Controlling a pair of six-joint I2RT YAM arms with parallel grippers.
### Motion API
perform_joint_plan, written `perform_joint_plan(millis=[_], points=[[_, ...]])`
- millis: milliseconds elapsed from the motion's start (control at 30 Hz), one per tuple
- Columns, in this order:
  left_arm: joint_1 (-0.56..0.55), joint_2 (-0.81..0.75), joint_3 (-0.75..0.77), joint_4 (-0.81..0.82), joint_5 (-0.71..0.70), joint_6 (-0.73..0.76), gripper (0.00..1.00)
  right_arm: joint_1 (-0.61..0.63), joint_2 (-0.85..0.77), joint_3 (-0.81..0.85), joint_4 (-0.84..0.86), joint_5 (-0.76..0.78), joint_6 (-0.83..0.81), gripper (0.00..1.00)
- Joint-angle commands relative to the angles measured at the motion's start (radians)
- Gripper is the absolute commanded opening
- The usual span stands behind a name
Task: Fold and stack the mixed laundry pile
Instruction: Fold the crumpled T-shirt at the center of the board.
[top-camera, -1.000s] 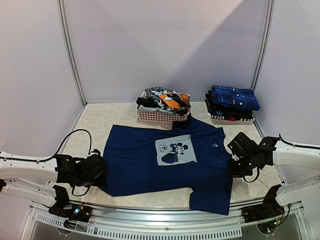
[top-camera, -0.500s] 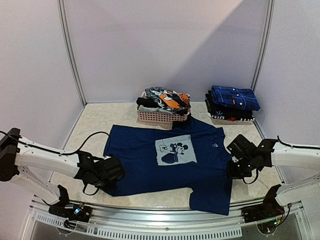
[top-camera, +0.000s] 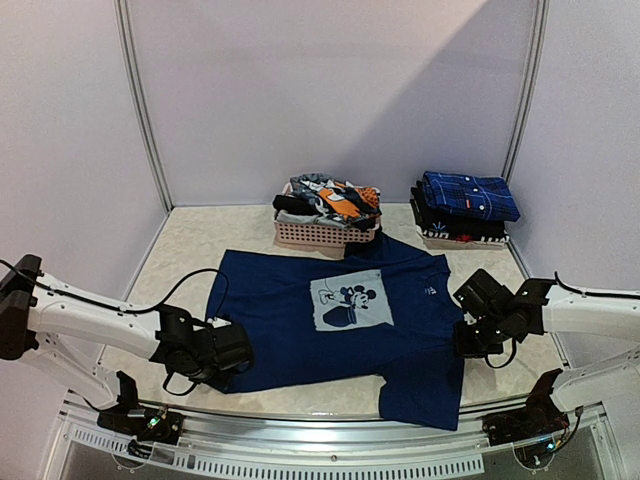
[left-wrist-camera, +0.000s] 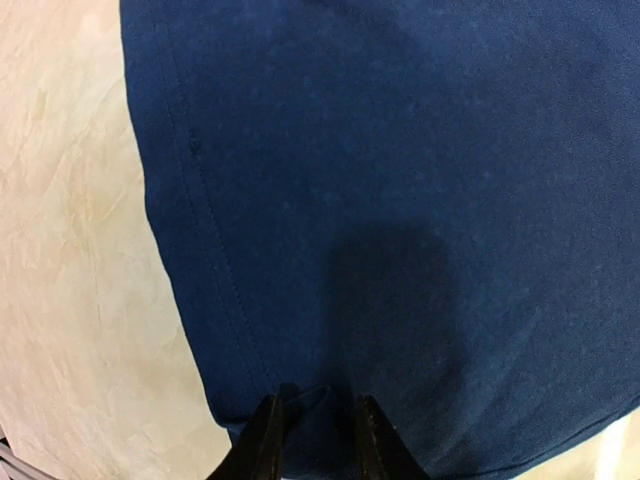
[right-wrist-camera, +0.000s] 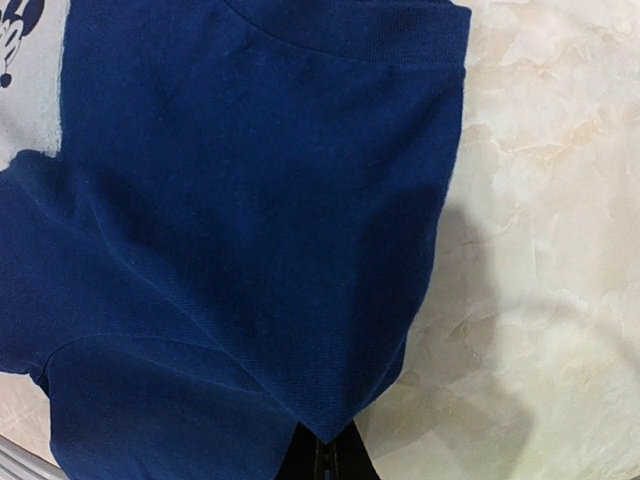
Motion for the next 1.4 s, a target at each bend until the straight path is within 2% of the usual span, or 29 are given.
perform_joint_plan(millis=[0, 133, 233, 267, 333, 367, 1067, 1367], points=[[-0.031, 0.001, -0.002, -0.030, -0.018, -0.039, 0.26, -0.006, -0.019, -0.014, 0.007, 0.009, 0.002, 0.00], [-0.043, 0.000, -0.001, -0.034, -0.016, -0.044, 0.25, -0.006, -0.023, -0.014, 0.006, 0.012, 0.003, 0.00], [-0.056, -0.007, -0.011, -0.025, -0.007, -0.055, 0.21, -0.006, -0.019, -0.013, 0.007, 0.015, 0.004, 0.00], [-0.060, -0.011, -0.015, -0.023, -0.006, -0.061, 0.17, -0.007, -0.018, -0.013, 0.006, 0.016, 0.004, 0.00], [-0.065, -0.023, -0.030, -0.015, -0.008, -0.072, 0.02, -0.007, -0.019, -0.013, 0.003, 0.017, 0.005, 0.00], [-0.066, -0.031, -0.040, -0.009, -0.008, -0.076, 0.00, -0.008, -0.018, -0.013, 0.003, 0.018, 0.006, 0.00], [-0.068, -0.260, -0.019, -0.200, -0.128, -0.126, 0.00, -0.006, -0.098, 0.058, -0.082, 0.090, 0.022, 0.00], [-0.049, -0.288, -0.001, -0.190, -0.178, -0.093, 0.00, -0.008, -0.077, 0.126, -0.089, 0.107, 0.002, 0.00]])
